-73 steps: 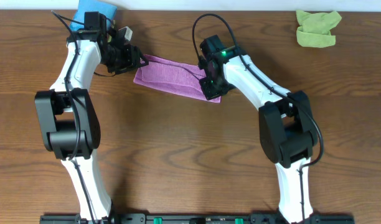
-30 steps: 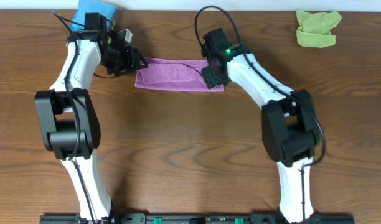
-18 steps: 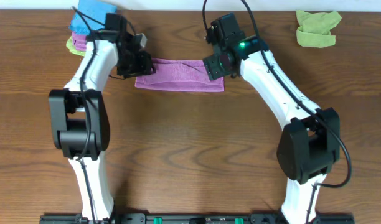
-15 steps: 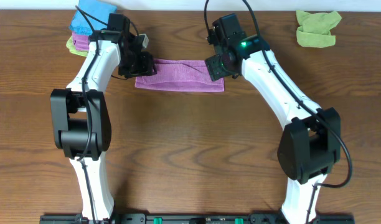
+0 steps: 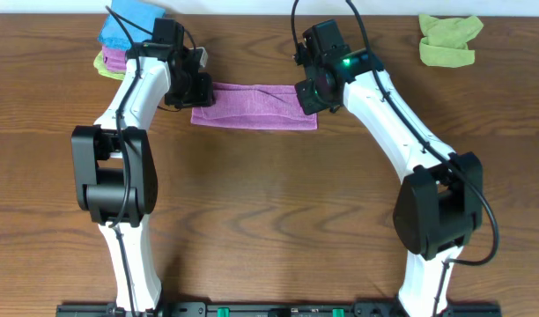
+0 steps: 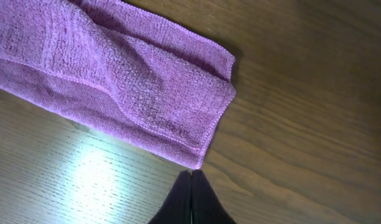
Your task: Fold the cloth
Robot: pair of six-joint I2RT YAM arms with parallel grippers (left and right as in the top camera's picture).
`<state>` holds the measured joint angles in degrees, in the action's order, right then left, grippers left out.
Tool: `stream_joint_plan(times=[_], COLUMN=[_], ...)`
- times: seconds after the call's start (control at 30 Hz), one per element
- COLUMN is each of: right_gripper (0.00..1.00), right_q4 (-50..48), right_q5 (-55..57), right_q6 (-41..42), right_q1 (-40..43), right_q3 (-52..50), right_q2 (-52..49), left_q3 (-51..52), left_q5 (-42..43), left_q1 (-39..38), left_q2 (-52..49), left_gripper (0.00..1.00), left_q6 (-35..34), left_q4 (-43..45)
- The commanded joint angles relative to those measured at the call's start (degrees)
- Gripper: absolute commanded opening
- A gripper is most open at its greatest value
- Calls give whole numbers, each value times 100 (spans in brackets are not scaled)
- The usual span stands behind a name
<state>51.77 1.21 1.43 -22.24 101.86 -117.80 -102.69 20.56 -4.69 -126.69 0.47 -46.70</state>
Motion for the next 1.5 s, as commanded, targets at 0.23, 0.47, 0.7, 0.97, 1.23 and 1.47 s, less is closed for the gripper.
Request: stream_joint_plan(times=[0.23,0.47,0.7,0.97,1.23,1.47], right_gripper=[1,1,1,2,1,1], right_q4=[-356,-592,-748,-822,-57,693], right_q5=[-612,-708,-706,-634,-205,-212], right_q6=[50,197,286,391,389,391], right_q1=[55,52,52,57,164,605], right_q3=[-22,-22,-22,-22,-22,-22], right_q2=[-691,-951,-1172,-1561,-1679,-1679], left_q3=[-63,-63,-63,-63,-59,-52], left_q5=[-846,-1224,-1355,-1357,-1351,-1370], left_q1=[-306,-413,-424,-439,-503,-1001], left_q2=[-57,-280,-612,-684,-684,-684], left_gripper=[14,6,6,6,6,6], left_q6=[83,66,61,61,-66,-339], left_q4=[160,302,391,326,17,-2])
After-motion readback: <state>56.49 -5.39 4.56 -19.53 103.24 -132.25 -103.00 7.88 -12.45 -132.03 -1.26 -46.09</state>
